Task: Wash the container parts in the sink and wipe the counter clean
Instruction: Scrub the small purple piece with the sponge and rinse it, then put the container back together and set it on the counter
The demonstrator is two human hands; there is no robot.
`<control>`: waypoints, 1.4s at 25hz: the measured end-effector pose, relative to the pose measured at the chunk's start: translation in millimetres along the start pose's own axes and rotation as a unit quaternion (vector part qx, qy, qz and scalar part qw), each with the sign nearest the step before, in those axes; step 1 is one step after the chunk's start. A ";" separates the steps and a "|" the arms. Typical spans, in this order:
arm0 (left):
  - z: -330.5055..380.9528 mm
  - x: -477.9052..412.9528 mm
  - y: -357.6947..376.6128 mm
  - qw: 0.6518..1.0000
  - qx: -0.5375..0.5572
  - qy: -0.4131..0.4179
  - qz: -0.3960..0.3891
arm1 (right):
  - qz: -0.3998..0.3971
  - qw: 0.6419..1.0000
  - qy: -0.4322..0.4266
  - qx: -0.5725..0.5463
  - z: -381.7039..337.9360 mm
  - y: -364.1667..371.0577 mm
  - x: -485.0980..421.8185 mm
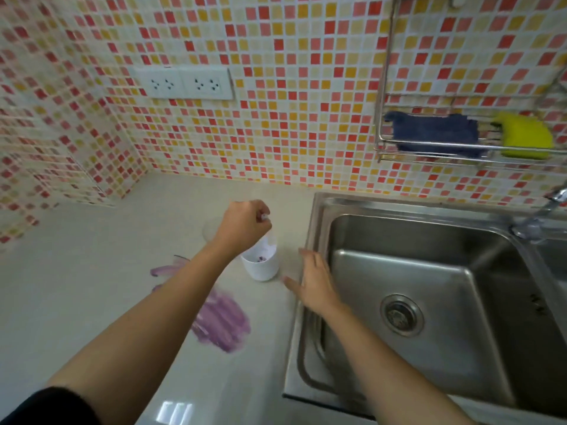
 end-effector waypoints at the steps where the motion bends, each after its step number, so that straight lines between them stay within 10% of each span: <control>1: -10.8 2.7 5.9 1.000 -0.004 -0.003 -0.019 | -0.006 1.000 0.010 -0.007 -4.7 7.5 -2.8; 21: -43.1 8.8 48.5 0.989 -0.001 0.086 -0.123 | 0.005 0.994 0.017 -0.108 -31.5 46.1 -20.2; 28: -60.2 18.4 41.3 0.984 0.120 0.043 -0.125 | 0.004 0.987 0.009 -0.161 -30.1 44.2 -19.0; 32: -100.1 17.5 0.4 0.993 0.115 -0.006 0.000 | -0.005 0.986 0.035 -0.165 -27.2 53.2 -23.6; 35: -141.6 27.8 21.7 0.987 0.060 -0.075 -0.126 | -0.009 0.982 0.054 -0.180 -29.1 54.8 -26.1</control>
Point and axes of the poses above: each hand's wrist, its own x-axis away from the middle knuckle, its own y-axis out of the palm, z = x × y, the point moved 9 cm from there along -x, towards the middle knuckle, and after that the axes turned 14 degrees about y, right-handed, at the moved point
